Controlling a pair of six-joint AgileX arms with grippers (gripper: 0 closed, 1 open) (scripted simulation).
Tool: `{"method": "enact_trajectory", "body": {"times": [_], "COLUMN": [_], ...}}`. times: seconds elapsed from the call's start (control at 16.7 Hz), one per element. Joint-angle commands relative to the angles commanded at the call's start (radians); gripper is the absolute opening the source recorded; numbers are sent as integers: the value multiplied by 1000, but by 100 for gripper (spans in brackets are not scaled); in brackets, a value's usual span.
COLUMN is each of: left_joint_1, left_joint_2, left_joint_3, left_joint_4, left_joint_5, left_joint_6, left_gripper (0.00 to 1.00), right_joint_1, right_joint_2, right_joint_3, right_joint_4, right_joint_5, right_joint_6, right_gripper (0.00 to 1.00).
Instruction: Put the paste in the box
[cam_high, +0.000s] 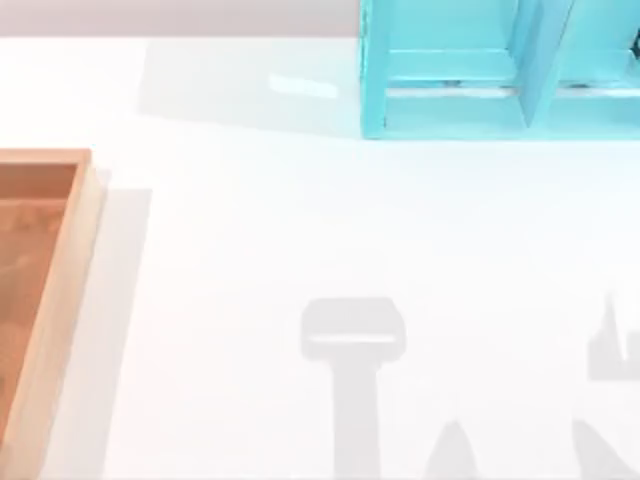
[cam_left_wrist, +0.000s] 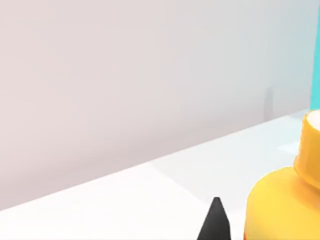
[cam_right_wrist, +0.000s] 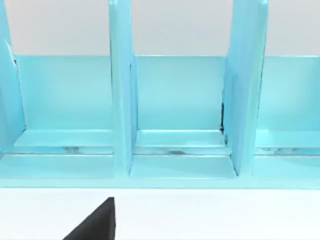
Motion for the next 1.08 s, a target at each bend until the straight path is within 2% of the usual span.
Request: {"method": "enact_trajectory", "body": {"times": [0.18, 0.3, 0.42, 0.54, 0.66, 0.9, 0.96, 1.08], "left_joint_1": [159, 247, 318, 368, 392, 395, 419, 412], "left_joint_2": [-10, -14, -16, -15, -13, -13, 52, 44], "left_joint_3": [-77, -120, -157, -183, -197, -198, -22, -22], "left_joint_4": [41, 66, 87, 103, 111, 112, 196, 183], "left_joint_5": [247, 385, 497, 576, 615, 620, 465, 469], "left_joint_6": [-3, -4, -5, -5, -5, -5, -6, 7], "left_gripper": [0, 0, 0, 0, 0, 0, 0, 0], "right_joint_1": [0, 0, 0, 0, 0, 0, 0, 0], "right_joint_2": [0, 0, 0, 0, 0, 0, 0, 0], "right_joint_3": [0, 0, 0, 0, 0, 0, 0, 0], "right_joint_4": [0, 0, 0, 0, 0, 0, 0, 0], "right_joint_5": [0, 0, 0, 0, 0, 0, 0, 0], "right_joint_6": [0, 0, 0, 0, 0, 0, 0, 0], "right_gripper": [100, 100, 100, 100, 100, 100, 100, 100]}}
